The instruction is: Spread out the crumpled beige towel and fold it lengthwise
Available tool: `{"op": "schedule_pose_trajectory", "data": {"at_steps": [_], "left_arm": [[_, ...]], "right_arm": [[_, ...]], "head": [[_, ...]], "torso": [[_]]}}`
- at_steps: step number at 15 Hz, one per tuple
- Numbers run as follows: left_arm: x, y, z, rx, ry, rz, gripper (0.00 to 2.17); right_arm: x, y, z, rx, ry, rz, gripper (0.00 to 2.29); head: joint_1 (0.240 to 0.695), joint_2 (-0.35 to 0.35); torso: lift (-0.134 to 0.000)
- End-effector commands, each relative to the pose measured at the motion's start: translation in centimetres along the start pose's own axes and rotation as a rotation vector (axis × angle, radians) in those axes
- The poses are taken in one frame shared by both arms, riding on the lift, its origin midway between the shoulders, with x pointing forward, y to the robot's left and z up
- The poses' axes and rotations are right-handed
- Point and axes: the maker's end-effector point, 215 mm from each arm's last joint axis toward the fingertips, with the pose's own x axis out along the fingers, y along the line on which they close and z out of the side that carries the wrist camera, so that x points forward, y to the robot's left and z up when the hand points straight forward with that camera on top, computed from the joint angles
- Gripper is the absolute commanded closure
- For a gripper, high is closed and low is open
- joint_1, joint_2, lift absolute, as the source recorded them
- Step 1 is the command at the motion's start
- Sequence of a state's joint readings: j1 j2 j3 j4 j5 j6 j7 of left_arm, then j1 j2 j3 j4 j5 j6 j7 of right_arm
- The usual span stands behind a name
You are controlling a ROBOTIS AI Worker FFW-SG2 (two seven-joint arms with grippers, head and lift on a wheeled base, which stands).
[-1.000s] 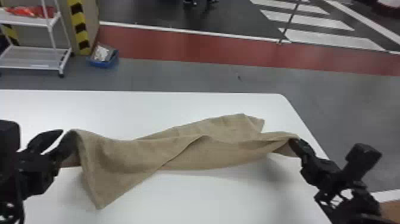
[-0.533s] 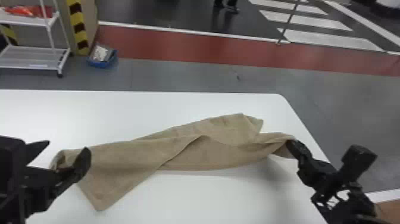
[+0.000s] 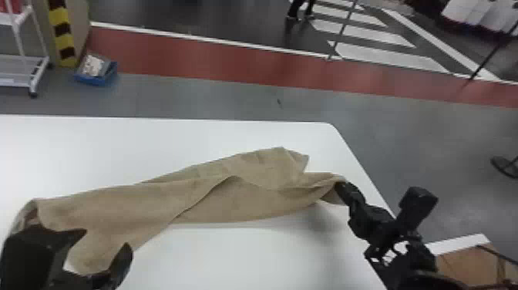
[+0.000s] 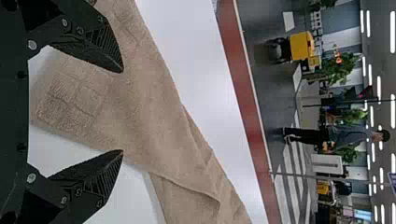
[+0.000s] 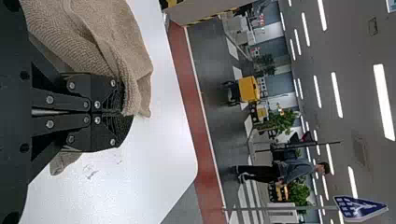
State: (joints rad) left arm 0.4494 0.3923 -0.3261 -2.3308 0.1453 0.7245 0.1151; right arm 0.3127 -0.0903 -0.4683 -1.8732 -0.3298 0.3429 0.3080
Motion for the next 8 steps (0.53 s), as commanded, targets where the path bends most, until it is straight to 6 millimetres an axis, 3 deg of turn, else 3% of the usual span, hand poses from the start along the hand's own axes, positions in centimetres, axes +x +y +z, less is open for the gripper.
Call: {"op": "schedule_pose_trajectory", "data": {"at_steps": [1,5,8], "left_arm": [[-0.5,-0.9,-2.6,0.021,0.097,-0.015,0.52],[-1.6,0.4,-4.2,0.08,0.162,0.055,0.53],[-1.7,0.9,-4.3,0.085,0.172,0.067,0.55]], "right_arm": [[0.0,-0.2,-0.1,0.001,0.002,-0.003,1.9],[0.1,-0.1,-0.1,0.009,-0.001,0.005,1.9],[0.1,-0.2,-0.3,0.01,0.002,0.004,1.9]], "head": [[0.695,-0.35],[0.695,-0.35],[0.695,-0.35]], "torso": [[-0.124],[-0.124],[-0.124]]}}
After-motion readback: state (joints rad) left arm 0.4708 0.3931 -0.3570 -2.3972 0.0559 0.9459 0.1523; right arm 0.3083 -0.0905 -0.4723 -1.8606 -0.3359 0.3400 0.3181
